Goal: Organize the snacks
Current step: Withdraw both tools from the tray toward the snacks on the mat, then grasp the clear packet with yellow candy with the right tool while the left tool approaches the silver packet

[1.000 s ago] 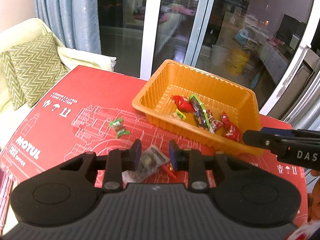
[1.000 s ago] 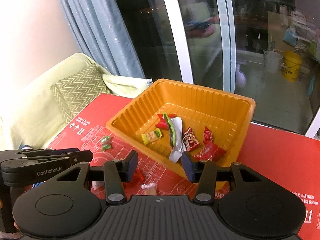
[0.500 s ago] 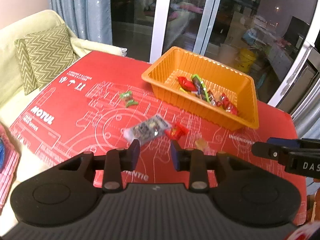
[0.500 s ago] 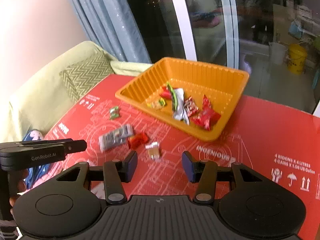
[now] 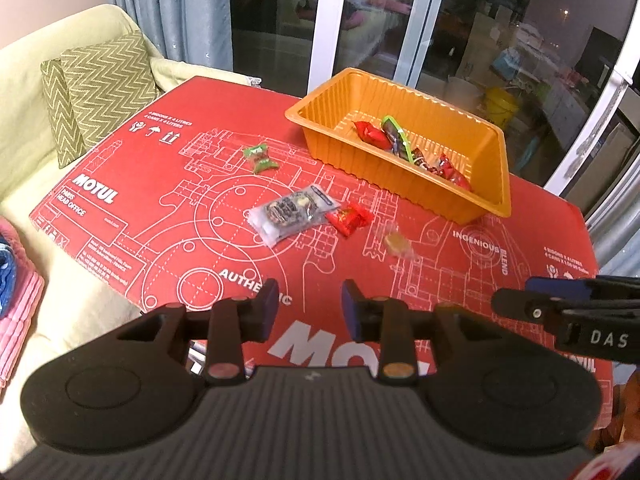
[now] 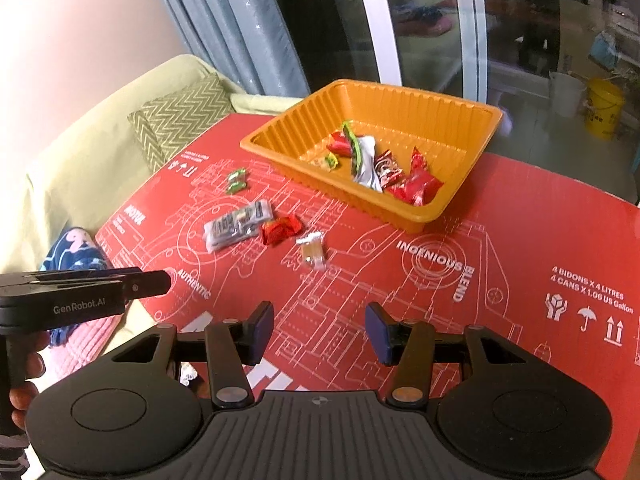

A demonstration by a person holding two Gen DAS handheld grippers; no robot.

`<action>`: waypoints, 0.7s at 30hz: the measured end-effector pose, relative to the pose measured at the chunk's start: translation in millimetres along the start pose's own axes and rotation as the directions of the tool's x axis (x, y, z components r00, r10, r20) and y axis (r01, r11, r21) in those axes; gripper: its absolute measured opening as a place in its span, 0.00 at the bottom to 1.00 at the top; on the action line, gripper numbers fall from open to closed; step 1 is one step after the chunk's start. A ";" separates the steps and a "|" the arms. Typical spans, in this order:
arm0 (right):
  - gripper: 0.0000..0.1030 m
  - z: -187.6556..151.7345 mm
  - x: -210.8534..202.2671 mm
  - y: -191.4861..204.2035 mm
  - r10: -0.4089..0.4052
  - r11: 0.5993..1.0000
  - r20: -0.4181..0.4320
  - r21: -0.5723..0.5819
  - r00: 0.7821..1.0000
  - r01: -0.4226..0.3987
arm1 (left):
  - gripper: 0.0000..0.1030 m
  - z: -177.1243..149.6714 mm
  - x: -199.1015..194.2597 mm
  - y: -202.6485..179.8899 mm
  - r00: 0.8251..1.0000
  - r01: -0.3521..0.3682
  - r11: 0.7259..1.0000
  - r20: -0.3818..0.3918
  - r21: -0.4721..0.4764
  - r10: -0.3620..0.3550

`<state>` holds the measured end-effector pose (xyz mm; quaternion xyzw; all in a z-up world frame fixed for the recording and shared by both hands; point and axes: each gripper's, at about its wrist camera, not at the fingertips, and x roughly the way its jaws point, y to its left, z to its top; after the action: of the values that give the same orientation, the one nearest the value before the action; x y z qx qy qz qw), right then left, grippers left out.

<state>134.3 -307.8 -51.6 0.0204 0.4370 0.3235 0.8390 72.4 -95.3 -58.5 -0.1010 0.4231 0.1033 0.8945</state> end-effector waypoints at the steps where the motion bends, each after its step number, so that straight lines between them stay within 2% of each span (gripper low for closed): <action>1: 0.50 -0.9 -0.1 0.2 0.001 1.000 -0.003 -0.002 1.000 -0.001 | 0.30 -0.5 0.3 -0.2 1.000 0.001 1.000 -0.001 0.000 -0.001; 11: 0.50 -7.5 10.5 6.1 -0.001 1.000 -0.038 -0.009 0.999 0.001 | 0.31 -5.1 4.7 2.4 1.000 0.010 1.000 -0.026 -0.001 -0.010; 21: 0.50 -2.3 32.4 11.9 -0.026 1.000 -0.070 0.004 0.997 0.027 | 0.31 0.3 26.2 20.0 0.997 0.019 1.000 -0.071 -0.001 -0.019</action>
<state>139.6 -280.8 -72.5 0.0054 0.4672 0.3119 0.8273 83.4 -73.4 -80.6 -0.1086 0.4535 0.0912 0.8799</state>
